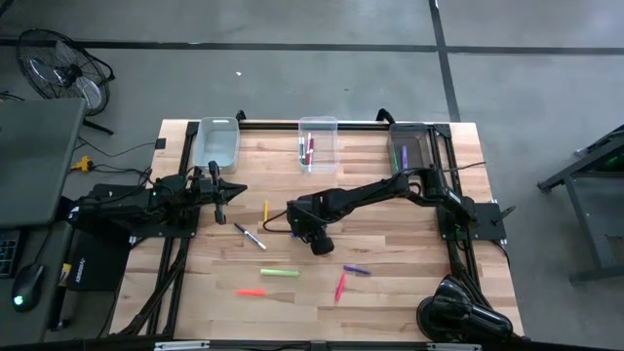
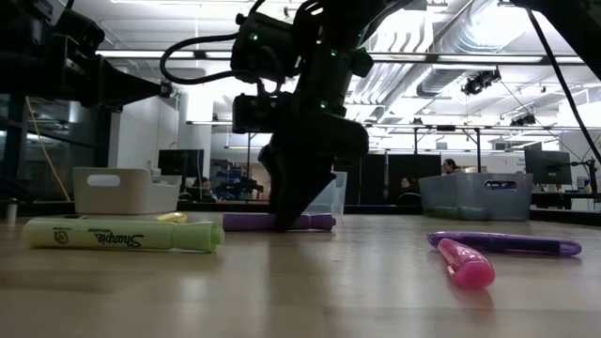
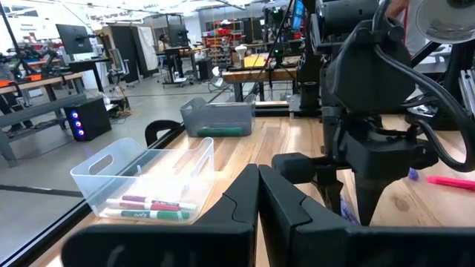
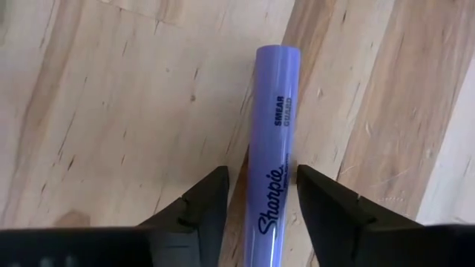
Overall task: Pick & Place Markers
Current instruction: Put the purple highlighter pen into the black bin
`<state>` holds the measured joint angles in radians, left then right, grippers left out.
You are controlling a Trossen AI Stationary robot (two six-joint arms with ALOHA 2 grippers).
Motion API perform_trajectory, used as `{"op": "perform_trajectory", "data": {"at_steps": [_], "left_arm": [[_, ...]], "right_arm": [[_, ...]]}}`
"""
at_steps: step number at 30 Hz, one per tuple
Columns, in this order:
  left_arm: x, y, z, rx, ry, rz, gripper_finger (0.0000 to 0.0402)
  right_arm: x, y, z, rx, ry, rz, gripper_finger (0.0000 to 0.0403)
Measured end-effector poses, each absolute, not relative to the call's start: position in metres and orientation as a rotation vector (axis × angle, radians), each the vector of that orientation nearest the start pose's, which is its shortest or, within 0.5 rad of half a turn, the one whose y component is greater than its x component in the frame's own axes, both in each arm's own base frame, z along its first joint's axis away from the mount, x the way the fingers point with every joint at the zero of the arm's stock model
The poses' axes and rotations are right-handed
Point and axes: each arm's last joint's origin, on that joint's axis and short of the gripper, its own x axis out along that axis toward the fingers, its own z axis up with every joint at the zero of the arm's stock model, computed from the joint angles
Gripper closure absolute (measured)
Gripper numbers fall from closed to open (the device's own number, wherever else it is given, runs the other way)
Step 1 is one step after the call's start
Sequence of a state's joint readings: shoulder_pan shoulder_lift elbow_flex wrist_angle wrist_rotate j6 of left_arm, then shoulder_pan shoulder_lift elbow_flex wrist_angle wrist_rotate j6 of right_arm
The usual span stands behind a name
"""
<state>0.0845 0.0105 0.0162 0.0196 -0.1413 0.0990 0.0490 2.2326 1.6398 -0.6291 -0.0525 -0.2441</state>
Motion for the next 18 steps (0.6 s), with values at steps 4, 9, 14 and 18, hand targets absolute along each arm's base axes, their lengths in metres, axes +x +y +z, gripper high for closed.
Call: {"op": "perform_trajectory", "data": {"at_steps": [4, 9, 14, 18], "left_arm": [[0.0964, 0.0123, 0.1702, 0.098, -0.014, 0.227, 0.0400], [0.0964, 0.0123, 0.1701, 0.098, -0.014, 0.227, 0.0400], [0.0964, 0.0123, 0.1701, 0.098, -0.014, 0.227, 0.0400], [0.0963, 0.0123, 0.1702, 0.098, -0.015, 0.227, 0.0400]], "right_arm": [[0.4508, 0.0240, 0.1335, -0.203, 1.211, 0.248, 0.0285], [0.4505, 0.0240, 0.1332, -0.202, 1.214, 0.249, 0.0319], [0.4499, 0.0246, 0.1328, -0.203, 1.221, 0.251, 0.0339], [0.4499, 0.0246, 0.1326, -0.198, 1.222, 0.247, 0.0339]]}}
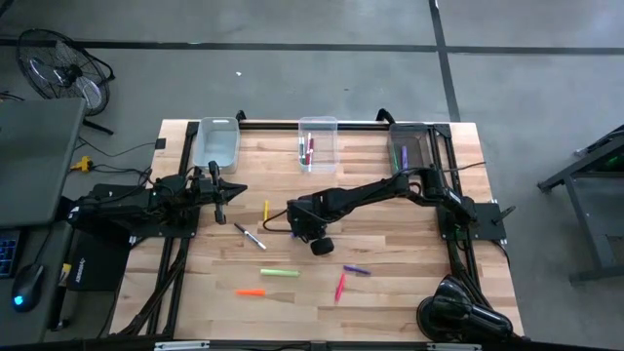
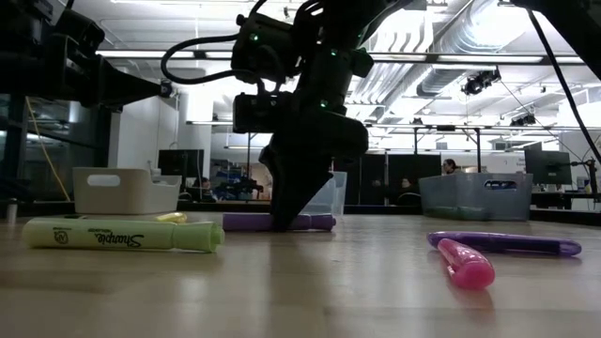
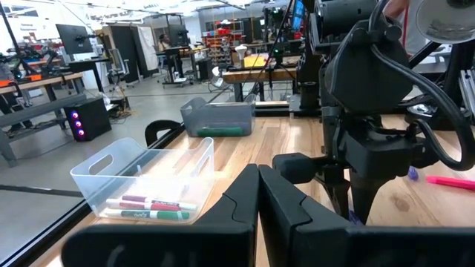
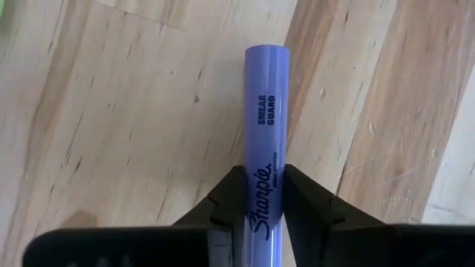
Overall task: Pick & Place Markers
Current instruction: Put the purple highlighter pen into the black bin
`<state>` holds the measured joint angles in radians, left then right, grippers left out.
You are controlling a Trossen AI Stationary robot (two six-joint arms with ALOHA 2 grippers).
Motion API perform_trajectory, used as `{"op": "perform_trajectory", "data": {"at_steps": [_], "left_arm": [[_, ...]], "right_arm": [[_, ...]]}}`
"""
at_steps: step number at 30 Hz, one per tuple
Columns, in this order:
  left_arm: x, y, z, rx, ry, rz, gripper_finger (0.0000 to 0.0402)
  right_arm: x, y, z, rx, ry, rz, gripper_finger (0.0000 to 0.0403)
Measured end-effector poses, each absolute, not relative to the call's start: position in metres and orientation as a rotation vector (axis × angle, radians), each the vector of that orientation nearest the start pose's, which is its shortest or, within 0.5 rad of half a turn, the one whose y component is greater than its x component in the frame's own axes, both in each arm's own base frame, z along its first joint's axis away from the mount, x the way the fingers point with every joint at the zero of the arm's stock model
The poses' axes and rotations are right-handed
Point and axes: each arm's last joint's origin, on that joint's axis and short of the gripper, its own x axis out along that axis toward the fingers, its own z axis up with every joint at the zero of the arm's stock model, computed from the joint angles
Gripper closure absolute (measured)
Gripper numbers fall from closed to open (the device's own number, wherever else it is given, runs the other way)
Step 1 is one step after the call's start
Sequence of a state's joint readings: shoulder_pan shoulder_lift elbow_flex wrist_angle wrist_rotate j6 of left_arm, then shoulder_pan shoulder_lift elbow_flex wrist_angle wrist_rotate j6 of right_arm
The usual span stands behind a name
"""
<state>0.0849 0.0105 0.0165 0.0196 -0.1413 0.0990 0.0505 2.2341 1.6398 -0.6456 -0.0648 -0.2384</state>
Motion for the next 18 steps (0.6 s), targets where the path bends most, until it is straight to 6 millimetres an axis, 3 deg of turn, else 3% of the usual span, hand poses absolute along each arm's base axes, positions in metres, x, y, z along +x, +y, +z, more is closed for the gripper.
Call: {"op": "perform_trajectory", "data": {"at_steps": [18], "left_arm": [[0.0963, 0.0123, 0.1702, 0.098, -0.014, 0.227, 0.0400]], "right_arm": [[0.4558, 0.0262, 0.1392, -0.113, 1.201, 0.198, 0.0344]]}}
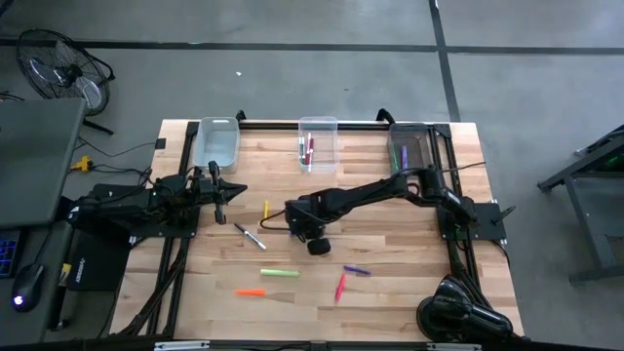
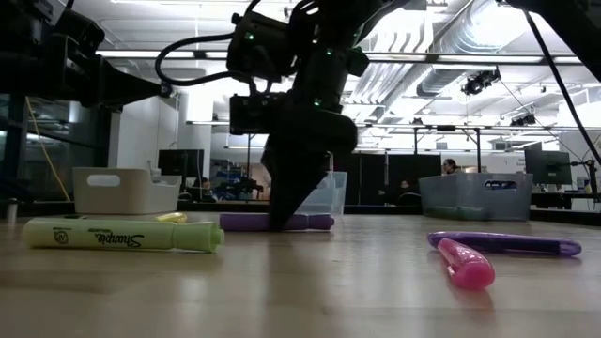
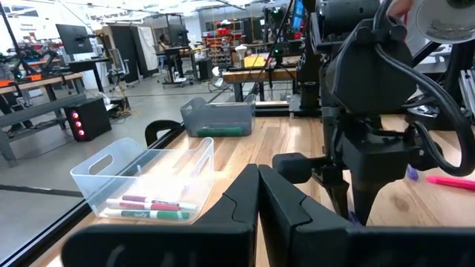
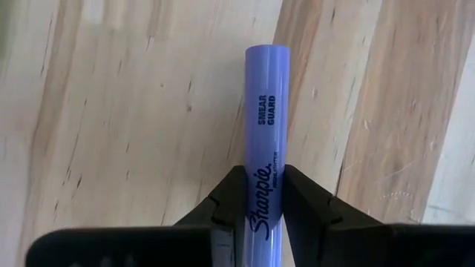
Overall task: Pick & Place Markers
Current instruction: Put the purple highlighter pen into the black bin
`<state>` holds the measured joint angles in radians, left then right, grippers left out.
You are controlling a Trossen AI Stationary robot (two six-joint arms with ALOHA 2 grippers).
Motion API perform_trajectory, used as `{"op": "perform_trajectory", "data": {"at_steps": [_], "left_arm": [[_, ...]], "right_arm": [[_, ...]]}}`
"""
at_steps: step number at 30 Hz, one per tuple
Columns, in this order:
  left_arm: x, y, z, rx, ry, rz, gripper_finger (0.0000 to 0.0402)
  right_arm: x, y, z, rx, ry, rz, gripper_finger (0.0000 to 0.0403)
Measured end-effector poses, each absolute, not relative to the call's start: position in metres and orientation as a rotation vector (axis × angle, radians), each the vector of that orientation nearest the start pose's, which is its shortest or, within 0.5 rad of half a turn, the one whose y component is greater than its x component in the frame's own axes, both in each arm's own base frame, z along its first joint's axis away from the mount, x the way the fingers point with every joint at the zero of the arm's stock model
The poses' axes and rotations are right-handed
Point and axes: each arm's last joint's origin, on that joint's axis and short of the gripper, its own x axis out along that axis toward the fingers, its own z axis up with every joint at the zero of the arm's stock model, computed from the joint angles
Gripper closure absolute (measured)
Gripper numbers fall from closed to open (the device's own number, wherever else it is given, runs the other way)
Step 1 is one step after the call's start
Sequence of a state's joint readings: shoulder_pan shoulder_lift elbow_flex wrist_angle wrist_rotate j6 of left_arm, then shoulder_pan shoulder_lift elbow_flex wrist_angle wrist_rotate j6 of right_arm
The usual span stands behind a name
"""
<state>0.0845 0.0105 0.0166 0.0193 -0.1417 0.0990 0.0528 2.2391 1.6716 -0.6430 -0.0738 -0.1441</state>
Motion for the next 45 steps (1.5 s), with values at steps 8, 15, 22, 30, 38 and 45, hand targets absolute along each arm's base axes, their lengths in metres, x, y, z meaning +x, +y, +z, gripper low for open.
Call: {"op": "perform_trajectory", "data": {"at_steps": [8, 15, 22, 30, 38, 45], "left_arm": [[0.096, 0.012, 0.170, 0.098, -0.014, 0.227, 0.0400], [0.096, 0.012, 0.170, 0.098, -0.014, 0.228, 0.0400], [0.096, 0.012, 0.170, 0.098, -0.014, 0.228, 0.0400], [0.096, 0.012, 0.170, 0.098, -0.014, 0.228, 0.0400], [0.096, 0.012, 0.170, 0.098, -0.014, 0.227, 0.0400], [0.096, 0.012, 0.170, 0.098, -0.014, 0.227, 0.0400]], "right_arm": [[0.464, 0.027, 0.156, -0.099, 1.170, 0.171, 0.0344], [0.472, 0.029, 0.180, -0.087, 1.133, 0.156, 0.0344], [0.478, 0.032, 0.206, -0.003, 1.102, 0.072, 0.0345], [0.479, 0.036, 0.215, 0.119, 1.095, 0.013, 0.0343], [0.475, 0.042, 0.220, 0.130, 1.093, 0.010, 0.0343], [0.464, 0.039, 0.237, 0.096, 1.104, -0.059, 0.0343]]}}
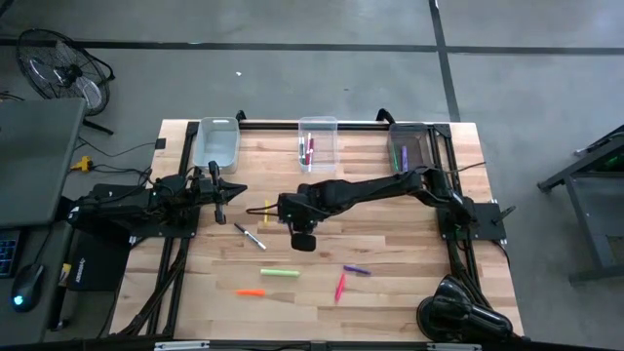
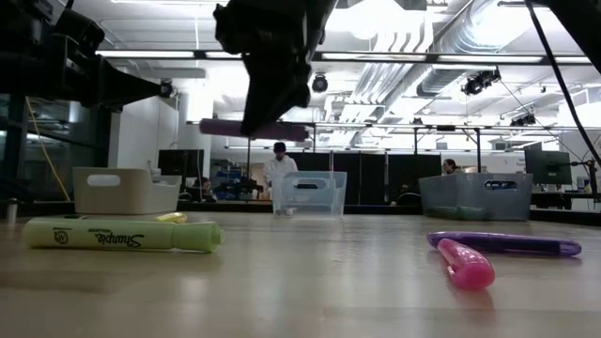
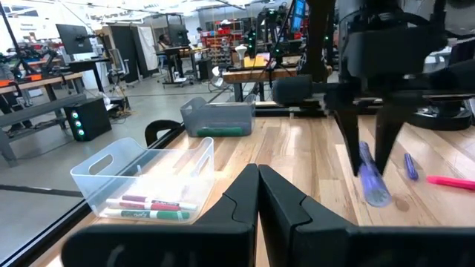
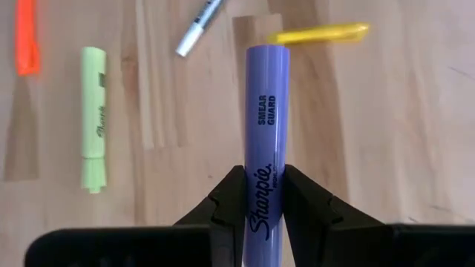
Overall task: Pick & Place Markers
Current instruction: Put the purple highlighter pen into the black bin
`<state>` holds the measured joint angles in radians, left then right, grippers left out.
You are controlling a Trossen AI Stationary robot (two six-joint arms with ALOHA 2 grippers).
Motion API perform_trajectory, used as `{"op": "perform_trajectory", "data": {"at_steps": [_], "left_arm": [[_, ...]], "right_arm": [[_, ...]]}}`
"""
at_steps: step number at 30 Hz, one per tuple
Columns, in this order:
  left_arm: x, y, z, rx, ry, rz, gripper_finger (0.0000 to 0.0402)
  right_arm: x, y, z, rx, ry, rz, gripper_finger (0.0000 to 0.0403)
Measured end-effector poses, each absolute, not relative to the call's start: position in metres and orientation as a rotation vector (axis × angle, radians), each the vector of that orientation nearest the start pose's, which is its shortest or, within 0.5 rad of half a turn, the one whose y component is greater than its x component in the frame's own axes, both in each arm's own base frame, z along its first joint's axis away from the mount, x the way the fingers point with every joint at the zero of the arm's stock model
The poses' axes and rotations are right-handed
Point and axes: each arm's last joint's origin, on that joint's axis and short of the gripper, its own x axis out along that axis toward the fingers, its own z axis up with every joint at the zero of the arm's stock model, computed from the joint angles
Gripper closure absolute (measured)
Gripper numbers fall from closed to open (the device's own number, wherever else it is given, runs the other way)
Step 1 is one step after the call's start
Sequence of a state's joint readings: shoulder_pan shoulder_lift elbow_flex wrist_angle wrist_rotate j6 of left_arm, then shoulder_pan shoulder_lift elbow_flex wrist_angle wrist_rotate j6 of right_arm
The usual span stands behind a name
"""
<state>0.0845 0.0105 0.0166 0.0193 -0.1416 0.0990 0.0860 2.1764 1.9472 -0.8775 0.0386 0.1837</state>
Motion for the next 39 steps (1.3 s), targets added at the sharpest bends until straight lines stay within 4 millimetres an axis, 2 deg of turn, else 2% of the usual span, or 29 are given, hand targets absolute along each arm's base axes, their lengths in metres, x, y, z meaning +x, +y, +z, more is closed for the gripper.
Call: {"op": "perform_trajectory", "data": {"at_steps": [6, 11, 16, 19, 27, 39], "left_arm": [[0.096, 0.012, 0.170, 0.098, -0.014, 0.227, 0.0400], [0.096, 0.012, 0.170, 0.098, -0.015, 0.227, 0.0400], [0.096, 0.012, 0.170, 0.098, -0.014, 0.227, 0.0400], [0.096, 0.012, 0.170, 0.098, -0.014, 0.227, 0.0400], [0.096, 0.012, 0.170, 0.098, -0.014, 0.227, 0.0400], [0.096, 0.012, 0.170, 0.098, -0.014, 0.227, 0.0400]], "right_arm": [[0.455, 0.036, 0.251, 0.057, 1.105, -0.122, 0.0342], [0.450, 0.034, 0.255, 0.067, 1.111, -0.175, 0.0342], [0.439, 0.034, 0.241, 0.086, 1.107, -0.168, 0.0342], [0.431, 0.033, 0.236, 0.126, 1.043, -0.161, 0.0342], [0.390, 0.025, 0.227, 0.233, 0.917, -0.193, 0.0342], [0.314, -0.001, 0.214, 0.445, 0.815, -0.417, 0.0341]]}}
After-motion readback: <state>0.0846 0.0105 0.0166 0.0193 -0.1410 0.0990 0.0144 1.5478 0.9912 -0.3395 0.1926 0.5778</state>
